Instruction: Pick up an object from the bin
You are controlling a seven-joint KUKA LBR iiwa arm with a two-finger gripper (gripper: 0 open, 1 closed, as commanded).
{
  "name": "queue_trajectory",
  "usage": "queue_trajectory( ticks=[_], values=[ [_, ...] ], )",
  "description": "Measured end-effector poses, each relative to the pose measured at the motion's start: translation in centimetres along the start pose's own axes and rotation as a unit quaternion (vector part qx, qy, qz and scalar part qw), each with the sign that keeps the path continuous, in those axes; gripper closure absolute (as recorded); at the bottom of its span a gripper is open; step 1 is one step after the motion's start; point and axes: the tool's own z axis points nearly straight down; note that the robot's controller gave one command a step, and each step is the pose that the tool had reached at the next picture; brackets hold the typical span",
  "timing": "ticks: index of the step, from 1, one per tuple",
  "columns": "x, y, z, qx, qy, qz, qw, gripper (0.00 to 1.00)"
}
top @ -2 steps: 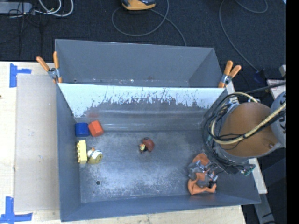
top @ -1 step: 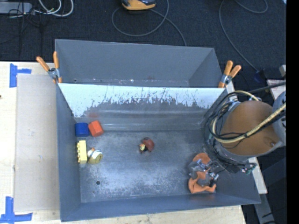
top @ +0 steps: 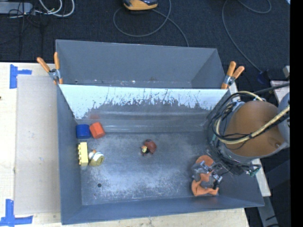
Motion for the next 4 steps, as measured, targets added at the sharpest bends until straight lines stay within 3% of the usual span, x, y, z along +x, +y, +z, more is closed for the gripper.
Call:
queue_trajectory(
  ticks=[1,4],
  values=[
    [0.1,0.2,-1.7,-0.003,0.0019,0.001,1.0,1.0],
    [0.0,0.1,-7.1,0.001,-0.0009,0.001,1.0,1.0]
  ],
)
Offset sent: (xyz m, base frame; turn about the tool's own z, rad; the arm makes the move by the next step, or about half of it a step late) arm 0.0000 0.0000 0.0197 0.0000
